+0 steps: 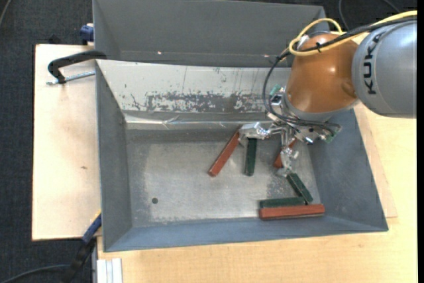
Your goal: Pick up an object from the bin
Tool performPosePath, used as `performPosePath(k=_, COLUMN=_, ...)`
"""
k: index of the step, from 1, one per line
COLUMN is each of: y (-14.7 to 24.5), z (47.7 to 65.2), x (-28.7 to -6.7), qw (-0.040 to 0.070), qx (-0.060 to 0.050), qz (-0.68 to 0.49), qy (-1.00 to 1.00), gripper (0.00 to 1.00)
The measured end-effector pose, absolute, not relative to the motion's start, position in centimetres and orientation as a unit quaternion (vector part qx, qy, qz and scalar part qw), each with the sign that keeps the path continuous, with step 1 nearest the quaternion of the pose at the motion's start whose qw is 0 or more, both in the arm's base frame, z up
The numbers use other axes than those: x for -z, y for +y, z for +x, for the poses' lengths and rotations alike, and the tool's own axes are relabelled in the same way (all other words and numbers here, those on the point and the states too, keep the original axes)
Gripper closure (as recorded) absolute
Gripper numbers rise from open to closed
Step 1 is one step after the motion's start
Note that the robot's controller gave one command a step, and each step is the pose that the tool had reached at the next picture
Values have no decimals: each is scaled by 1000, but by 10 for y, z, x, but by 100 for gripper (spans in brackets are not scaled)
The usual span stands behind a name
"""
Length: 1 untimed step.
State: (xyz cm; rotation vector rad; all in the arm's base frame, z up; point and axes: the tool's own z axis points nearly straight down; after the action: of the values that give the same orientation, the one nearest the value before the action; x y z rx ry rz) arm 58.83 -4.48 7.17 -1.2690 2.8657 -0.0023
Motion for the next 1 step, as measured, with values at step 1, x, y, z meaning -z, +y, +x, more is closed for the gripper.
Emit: performPosePath(k=1, y=-44, z=588, x=-71, qw=3, qx=0, qz=-405, qy=914, gripper=100)
